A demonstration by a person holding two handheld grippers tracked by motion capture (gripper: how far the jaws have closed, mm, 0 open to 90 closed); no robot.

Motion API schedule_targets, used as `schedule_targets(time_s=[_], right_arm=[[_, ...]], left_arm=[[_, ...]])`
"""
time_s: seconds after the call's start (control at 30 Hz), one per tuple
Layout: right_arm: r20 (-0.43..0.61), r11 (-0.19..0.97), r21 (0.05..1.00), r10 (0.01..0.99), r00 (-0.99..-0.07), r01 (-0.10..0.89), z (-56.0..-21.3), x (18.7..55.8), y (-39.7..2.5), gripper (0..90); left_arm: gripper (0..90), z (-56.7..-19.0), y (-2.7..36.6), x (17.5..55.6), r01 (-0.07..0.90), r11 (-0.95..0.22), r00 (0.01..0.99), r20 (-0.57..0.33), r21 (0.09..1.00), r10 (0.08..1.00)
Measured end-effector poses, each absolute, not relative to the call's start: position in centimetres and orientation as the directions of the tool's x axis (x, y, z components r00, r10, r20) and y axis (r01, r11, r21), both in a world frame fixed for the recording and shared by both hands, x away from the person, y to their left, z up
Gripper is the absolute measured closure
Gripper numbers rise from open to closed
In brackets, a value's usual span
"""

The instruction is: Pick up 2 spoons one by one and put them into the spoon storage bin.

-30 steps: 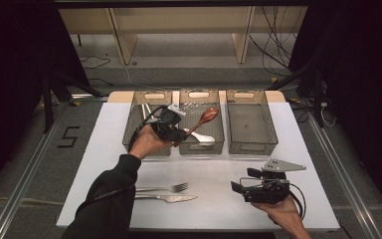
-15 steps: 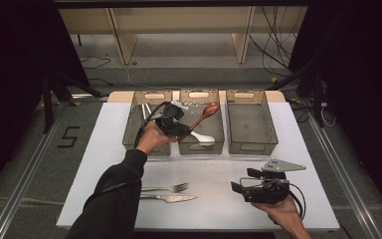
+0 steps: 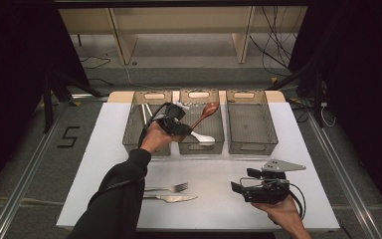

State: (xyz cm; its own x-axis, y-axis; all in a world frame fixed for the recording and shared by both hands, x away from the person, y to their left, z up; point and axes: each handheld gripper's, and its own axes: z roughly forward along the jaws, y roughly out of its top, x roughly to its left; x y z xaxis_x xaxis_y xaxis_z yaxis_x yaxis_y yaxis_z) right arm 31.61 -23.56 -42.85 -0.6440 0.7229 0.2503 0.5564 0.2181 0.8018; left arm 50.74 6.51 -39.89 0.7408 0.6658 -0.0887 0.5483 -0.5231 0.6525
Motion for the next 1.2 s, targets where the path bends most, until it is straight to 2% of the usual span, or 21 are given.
schedule_targets(time_s=[0.4,0.43,0.47,0.53,0.6,0.67,0.73,0.97,1.2], right_arm=[[0.253,0.219,0.8,0.721,-0.645,0.558,-42.8,31.6,-23.6,18.8],[0.252,0.22,0.801,0.72,-0.646,0.556,-42.8,31.6,-23.6,18.8],[0.252,0.22,0.801,0.72,-0.646,0.556,-42.8,31.6,-23.6,18.8],[0.252,0.219,0.802,0.72,-0.647,0.556,-42.9,31.6,-23.6,18.8],[0.255,0.219,0.799,0.72,-0.646,0.559,-42.8,31.6,-23.6,18.8],[0.255,0.22,0.798,0.719,-0.646,0.561,-42.8,31.6,-23.6,18.8],[0.253,0.22,0.8,0.72,-0.646,0.559,-42.8,31.6,-23.6,18.8],[0.251,0.217,0.804,0.72,-0.648,0.553,-42.7,31.5,-23.6,18.8],[0.255,0.212,0.805,0.72,-0.645,0.554,-42.6,31.4,-23.6,18.8]], left_arm=[[75.4,-41.0,6.3,51.1,0.581,-0.51,0.72,-0.108,0.634,0.686],[73.8,-40.9,6.3,50.8,0.578,-0.493,0.716,-0.114,0.65,0.689],[67.5,-40.9,6.3,50.8,0.578,-0.493,0.716,-0.114,0.65,0.689],[64.6,-40.5,6.3,50.6,0.572,-0.492,0.726,-0.126,0.657,0.676],[53.5,-40.1,6.4,50.3,0.57,-0.494,0.734,-0.138,0.656,0.665],[51.8,-39.6,6.6,50.0,0.56,-0.501,0.744,-0.136,0.66,0.654],[44.4,-39.1,6.9,49.7,0.559,-0.497,0.746,-0.14,0.663,0.651],[34.8,-38.2,8.5,47.9,0.534,-0.502,0.766,-0.139,0.68,0.627],[30.8,-37.5,10.9,45.6,0.509,-0.508,0.778,-0.12,0.695,0.616]])
